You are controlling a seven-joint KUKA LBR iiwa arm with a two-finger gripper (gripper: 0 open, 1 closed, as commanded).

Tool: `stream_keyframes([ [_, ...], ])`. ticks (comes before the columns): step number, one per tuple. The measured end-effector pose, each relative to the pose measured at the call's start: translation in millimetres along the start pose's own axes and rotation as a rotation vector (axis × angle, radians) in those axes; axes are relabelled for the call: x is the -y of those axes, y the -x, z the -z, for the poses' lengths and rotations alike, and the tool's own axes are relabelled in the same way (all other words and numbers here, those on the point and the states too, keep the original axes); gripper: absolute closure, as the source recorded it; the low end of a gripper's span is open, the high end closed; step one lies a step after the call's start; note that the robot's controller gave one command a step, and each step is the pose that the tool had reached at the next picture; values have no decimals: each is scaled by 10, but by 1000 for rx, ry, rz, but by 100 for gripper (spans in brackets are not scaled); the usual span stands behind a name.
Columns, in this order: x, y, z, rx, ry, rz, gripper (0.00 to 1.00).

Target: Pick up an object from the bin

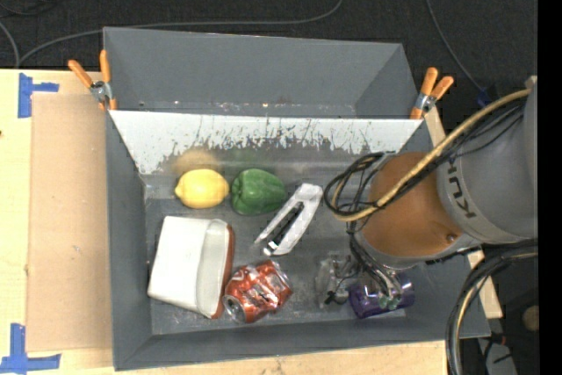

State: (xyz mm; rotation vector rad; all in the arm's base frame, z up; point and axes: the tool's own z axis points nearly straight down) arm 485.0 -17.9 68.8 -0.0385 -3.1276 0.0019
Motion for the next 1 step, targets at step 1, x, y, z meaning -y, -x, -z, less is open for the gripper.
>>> stream_keyframes([
  [1, -1019, 410, 19, 11, 7, 25, 100],
])
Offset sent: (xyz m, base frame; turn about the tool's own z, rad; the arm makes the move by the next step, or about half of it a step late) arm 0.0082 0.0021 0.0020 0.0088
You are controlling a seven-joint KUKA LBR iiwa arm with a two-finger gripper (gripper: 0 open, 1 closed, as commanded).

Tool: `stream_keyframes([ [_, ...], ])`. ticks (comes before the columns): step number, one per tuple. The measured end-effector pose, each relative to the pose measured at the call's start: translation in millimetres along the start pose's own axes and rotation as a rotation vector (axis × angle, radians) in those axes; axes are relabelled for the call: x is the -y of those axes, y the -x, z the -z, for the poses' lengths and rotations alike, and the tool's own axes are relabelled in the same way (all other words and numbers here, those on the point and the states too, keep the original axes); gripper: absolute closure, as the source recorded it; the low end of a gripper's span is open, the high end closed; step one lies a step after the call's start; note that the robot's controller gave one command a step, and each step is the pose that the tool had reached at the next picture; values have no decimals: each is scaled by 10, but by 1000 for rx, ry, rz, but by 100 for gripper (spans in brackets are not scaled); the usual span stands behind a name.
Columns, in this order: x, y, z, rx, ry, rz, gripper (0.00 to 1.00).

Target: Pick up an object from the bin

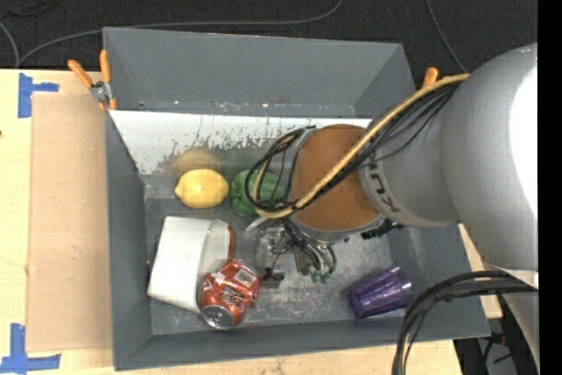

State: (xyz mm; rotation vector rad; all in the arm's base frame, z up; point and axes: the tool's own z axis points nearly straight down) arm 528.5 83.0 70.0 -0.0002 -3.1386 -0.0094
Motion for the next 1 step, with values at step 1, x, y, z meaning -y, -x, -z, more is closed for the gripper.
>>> stream_keyframes([
  [1, 1032, -372, 0, -18, -13, -40, 100],
])
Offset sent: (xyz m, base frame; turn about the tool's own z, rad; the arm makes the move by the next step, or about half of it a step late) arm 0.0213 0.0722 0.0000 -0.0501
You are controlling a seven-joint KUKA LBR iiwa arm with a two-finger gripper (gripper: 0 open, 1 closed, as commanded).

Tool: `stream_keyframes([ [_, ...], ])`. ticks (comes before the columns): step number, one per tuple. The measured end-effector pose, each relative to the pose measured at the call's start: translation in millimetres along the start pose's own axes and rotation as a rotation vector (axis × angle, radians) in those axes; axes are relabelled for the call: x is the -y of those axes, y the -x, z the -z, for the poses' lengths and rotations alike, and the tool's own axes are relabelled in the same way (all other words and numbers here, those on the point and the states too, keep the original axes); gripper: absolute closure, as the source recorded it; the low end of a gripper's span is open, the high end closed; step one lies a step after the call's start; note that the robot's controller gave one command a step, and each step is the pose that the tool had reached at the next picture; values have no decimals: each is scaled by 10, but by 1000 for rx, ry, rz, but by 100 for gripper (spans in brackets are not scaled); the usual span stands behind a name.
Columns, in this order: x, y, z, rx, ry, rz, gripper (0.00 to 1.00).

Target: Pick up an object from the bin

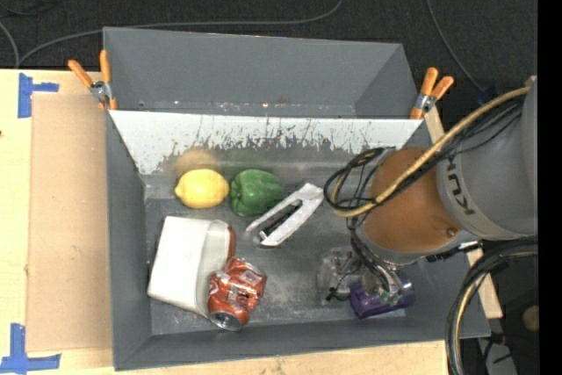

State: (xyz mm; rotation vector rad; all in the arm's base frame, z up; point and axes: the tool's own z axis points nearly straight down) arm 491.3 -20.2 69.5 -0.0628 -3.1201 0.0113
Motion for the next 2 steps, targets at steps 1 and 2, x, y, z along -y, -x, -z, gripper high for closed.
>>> stream_keyframes([
  [1, -1194, 342, 20, 13, 9, 62, 100],
  [2, -1315, 374, 24, 13, 15, 70, 100],
])
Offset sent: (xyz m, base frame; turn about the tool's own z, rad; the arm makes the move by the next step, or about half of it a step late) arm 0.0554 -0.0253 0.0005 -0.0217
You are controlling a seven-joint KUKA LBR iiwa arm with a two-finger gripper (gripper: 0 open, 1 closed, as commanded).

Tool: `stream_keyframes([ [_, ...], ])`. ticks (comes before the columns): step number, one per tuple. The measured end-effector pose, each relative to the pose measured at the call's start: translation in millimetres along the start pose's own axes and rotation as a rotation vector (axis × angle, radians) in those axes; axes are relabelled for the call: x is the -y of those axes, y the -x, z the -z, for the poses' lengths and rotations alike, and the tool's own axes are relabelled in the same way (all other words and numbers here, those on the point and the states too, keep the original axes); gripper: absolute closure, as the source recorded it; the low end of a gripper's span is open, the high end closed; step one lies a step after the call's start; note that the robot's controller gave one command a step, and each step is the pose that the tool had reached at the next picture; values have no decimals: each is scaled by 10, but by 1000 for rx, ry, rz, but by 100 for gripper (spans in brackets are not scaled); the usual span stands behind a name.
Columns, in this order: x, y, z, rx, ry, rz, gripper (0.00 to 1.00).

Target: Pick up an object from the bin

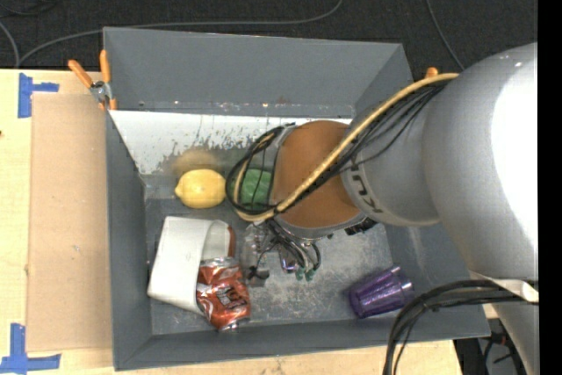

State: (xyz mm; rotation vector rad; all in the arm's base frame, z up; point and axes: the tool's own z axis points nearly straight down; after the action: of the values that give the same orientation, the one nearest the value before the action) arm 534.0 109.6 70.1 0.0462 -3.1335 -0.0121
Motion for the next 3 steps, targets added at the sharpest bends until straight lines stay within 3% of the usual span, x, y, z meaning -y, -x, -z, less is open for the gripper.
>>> stream_keyframes([
  [1, 239, 184, 204, 0, -3, 187, 100],
  [2, -283, -128, 1, -5, -4, 38, 0],
  [3, -284, -128, 1, -5, -4, 39, 0],
])
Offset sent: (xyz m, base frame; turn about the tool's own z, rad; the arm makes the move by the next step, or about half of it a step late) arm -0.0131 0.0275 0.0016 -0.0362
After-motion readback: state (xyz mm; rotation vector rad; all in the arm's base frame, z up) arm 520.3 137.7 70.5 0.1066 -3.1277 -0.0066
